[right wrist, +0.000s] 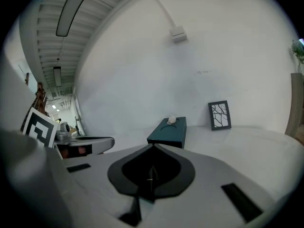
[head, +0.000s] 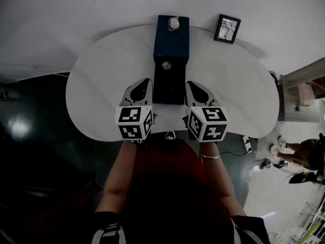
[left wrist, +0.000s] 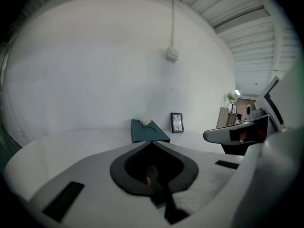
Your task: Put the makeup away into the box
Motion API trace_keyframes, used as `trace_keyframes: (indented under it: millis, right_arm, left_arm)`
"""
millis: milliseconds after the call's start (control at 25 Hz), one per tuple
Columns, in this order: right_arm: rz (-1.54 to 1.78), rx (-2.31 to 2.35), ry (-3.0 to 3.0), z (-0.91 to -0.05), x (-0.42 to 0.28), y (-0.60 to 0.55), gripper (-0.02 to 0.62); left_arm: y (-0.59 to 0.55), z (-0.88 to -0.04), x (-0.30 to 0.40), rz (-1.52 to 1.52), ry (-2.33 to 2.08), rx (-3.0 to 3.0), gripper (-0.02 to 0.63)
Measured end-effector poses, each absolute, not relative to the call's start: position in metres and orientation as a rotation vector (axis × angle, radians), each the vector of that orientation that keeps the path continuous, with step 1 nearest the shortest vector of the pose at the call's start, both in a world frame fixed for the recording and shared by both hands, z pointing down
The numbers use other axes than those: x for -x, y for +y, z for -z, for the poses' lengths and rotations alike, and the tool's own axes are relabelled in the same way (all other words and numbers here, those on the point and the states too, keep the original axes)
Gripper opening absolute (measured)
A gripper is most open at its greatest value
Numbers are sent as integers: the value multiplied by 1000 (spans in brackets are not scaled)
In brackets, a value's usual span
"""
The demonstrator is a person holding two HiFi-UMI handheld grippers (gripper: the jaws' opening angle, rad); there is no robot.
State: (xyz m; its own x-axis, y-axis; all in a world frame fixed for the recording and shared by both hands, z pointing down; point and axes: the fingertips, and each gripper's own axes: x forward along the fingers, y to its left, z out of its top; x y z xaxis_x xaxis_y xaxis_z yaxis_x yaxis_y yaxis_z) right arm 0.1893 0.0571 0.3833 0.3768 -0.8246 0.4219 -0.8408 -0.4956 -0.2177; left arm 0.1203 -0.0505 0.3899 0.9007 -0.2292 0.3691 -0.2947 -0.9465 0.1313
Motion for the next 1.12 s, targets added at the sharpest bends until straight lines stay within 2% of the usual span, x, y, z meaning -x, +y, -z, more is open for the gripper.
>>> trace_keyframes:
  millis: [1120]
  right_arm:
    - [-605,-2545,-1600,-369,-174,53,14]
  left_arm:
    - [-43,-377,-111,-486,-391,-2900,21]
